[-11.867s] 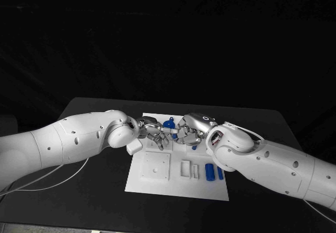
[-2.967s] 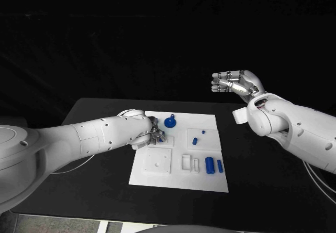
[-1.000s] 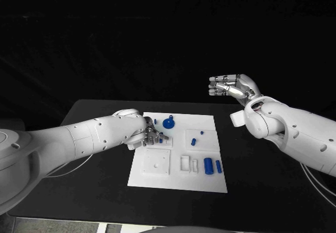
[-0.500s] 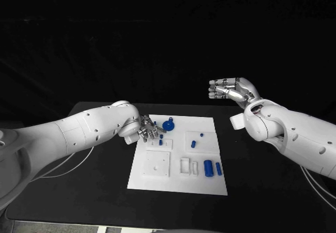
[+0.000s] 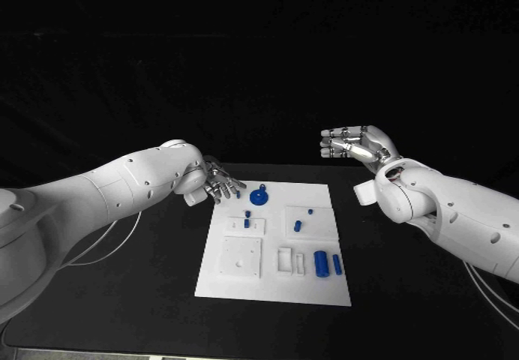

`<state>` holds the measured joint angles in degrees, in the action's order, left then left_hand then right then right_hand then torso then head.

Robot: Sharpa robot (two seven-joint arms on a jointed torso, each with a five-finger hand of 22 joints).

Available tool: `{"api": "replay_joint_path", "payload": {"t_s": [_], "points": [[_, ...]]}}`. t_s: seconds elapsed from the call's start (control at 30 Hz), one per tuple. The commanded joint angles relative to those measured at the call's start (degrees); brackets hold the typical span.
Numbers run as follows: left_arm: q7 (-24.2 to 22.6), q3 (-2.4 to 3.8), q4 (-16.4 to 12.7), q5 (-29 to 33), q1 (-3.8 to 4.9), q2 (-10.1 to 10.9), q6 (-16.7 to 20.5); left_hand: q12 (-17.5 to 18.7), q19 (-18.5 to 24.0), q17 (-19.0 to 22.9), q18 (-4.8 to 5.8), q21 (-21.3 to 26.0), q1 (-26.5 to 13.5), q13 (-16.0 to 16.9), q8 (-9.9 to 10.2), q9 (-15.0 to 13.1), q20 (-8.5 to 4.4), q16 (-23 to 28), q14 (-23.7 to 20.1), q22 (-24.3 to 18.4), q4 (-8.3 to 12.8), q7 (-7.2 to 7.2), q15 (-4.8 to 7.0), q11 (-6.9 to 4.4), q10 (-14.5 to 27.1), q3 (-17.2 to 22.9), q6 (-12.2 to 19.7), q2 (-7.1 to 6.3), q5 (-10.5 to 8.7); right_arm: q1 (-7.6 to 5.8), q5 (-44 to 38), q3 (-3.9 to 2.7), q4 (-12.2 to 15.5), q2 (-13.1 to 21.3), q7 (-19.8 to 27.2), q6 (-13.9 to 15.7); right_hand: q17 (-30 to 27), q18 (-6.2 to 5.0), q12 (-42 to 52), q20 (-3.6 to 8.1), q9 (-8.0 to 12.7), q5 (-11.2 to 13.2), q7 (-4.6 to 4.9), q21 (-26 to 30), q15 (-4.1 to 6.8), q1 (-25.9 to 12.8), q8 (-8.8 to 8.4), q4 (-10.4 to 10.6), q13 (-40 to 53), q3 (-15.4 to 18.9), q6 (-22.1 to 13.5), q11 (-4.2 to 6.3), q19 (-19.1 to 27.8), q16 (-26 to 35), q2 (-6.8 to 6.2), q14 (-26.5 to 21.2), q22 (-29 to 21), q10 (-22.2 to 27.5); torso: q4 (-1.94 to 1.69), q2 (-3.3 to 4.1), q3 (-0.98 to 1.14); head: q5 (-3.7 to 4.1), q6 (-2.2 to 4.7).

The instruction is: Assemble the parts on the task board

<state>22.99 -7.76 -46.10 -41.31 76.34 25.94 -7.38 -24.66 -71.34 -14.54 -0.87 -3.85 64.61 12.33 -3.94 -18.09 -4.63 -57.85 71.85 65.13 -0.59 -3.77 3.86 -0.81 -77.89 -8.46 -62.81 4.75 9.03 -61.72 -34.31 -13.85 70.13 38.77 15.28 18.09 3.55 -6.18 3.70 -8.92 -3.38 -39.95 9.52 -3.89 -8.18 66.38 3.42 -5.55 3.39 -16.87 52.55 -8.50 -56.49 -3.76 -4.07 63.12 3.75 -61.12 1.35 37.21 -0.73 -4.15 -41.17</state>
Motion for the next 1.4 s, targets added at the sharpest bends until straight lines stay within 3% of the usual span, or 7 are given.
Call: {"api": "replay_joint_path", "payload": {"t_s": [0.03,0.23,0.33,0.8,1.03,1.27,1.4], "points": [[-3.5,0.08,2.6,-1.0,0.28,-1.5,1.4,0.2,0.1,0.1,0.87,-0.2,-0.8,-0.2,0.1,1.4,0.21,0.3,0.0,-0.7,-0.6,-0.37,-0.47,0.34,0.0,-0.2,0.2,-0.15,-0.63,0.03,-0.8,-0.04,0.4,0.0,0.3,-0.8,-0.1,-0.58,-0.2,0.05,0.1,0.1,0.06,0.0,0.02,-0.1,-0.11,-0.3,-0.1,-0.1,-0.3,-0.01,0.3,0.2,0.25,-0.4,-0.1,0.3,0.25,0.46,-0.15,-0.46,0.39],[-2.3,0.06,6.9,-3.9,0.43,-4.4,1.5,0.0,0.0,0.1,0.87,-0.3,-2.0,-0.2,0.1,3.3,0.24,0.1,0.0,-1.2,-2.1,-0.75,-0.57,0.55,0.3,-0.5,1.4,-0.67,-2.58,0.02,-0.8,-0.04,1.0,0.3,0.3,-0.8,-0.1,-0.58,-0.2,0.01,0.1,0.1,0.09,0.0,0.02,-0.1,-0.13,-0.4,-0.1,-0.2,-0.6,0.01,0.4,0.2,0.23,-0.5,-0.1,0.4,0.52,1.08,-0.26,-0.36,0.98],[-1.0,0.01,9.1,-6.1,0.46,-5.7,0.9,-0.1,0.0,0.1,0.87,-0.3,-2.8,-0.2,0.0,3.7,0.26,0.1,0.0,-1.2,-3.2,-0.79,-0.60,0.61,0.5,-0.3,1.5,-1.16,-5.14,0.00,-0.9,-0.04,1.3,0.4,0.3,-0.8,-0.1,-0.58,-0.2,0.01,0.1,0.1,0.09,0.0,0.02,-0.1,-0.13,-0.4,-0.1,-0.2,-0.6,0.01,0.4,0.2,0.23,-0.5,-0.1,0.4,0.80,1.48,-0.32,-0.57,1.11],[2.2,-0.14,15.1,-10.8,0.44,-8.3,-5.0,-0.4,-0.1,-0.1,0.87,-0.4,-3.1,0.0,0.0,3.7,0.20,-0.4,0.0,-0.9,-3.7,-0.66,-0.54,0.52,0.6,0.6,1.1,-1.31,-5.01,-0.08,-0.9,-0.04,2.4,0.6,0.0,-1.5,-0.1,-0.59,-0.2,-0.03,0.1,0.1,0.10,0.0,-0.01,-0.2,-0.12,-0.3,-0.1,0.0,-0.7,-0.05,0.5,0.2,0.22,-0.6,-0.1,0.5,1.13,2.77,-0.50,-1.12,1.77],[2.3,-0.15,16.1,-11.3,0.44,-8.5,-5.8,-0.7,-0.3,-0.2,0.87,-0.5,-3.2,0.1,-0.1,3.5,0.11,-0.8,0.1,-0.5,-3.6,-0.52,-0.44,0.41,0.4,0.7,0.7,-1.25,-5.00,-0.09,-0.9,-0.04,2.5,0.5,-0.1,-1.5,-0.1,-0.60,-0.2,-0.04,0.1,0.2,0.11,0.0,-0.03,-0.1,-0.12,-0.2,-0.1,0.1,-0.8,-0.03,0.5,0.2,0.29,-0.6,-0.1,0.5,1.19,3.14,-0.57,-1.32,1.98],[0.8,-0.15,16.9,-10.4,0.28,-8.8,-5.7,-0.9,-0.4,-0.3,0.87,-0.5,-2.9,0.2,-0.1,3.2,0.01,-1.2,0.3,-0.1,-3.2,-0.34,-0.31,0.26,0.2,0.9,0.2,-0.88,-4.19,-0.09,-0.9,-0.05,2.6,0.4,-0.1,-1.6,-0.1,-0.60,-0.2,-0.05,0.1,0.3,0.11,0.0,-0.05,0.0,-0.13,-0.1,-0.1,0.2,-0.8,-0.05,0.6,0.2,0.29,-0.6,-0.1,0.5,1.52,3.58,-0.75,-1.19,2.46],[0.2,-0.15,16.9,-8.6,0.20,-9.0,-5.5,-0.8,-0.5,-0.3,0.86,-0.5,-3.5,0.2,0.0,3.2,-0.03,-1.3,0.4,0.1,-3.5,-0.30,-0.27,0.23,0.0,0.6,0.0,-0.74,-4.73,-0.09,-0.9,-0.05,2.6,0.4,-0.1,-1.6,-0.1,-0.60,-0.2,-0.05,0.1,0.3,0.11,0.0,-0.05,0.0,-0.13,-0.1,-0.1,0.2,-0.8,-0.05,0.6,0.2,0.29,-0.6,-0.1,0.5,1.71,3.73,-0.78,-1.36,2.57]]}}
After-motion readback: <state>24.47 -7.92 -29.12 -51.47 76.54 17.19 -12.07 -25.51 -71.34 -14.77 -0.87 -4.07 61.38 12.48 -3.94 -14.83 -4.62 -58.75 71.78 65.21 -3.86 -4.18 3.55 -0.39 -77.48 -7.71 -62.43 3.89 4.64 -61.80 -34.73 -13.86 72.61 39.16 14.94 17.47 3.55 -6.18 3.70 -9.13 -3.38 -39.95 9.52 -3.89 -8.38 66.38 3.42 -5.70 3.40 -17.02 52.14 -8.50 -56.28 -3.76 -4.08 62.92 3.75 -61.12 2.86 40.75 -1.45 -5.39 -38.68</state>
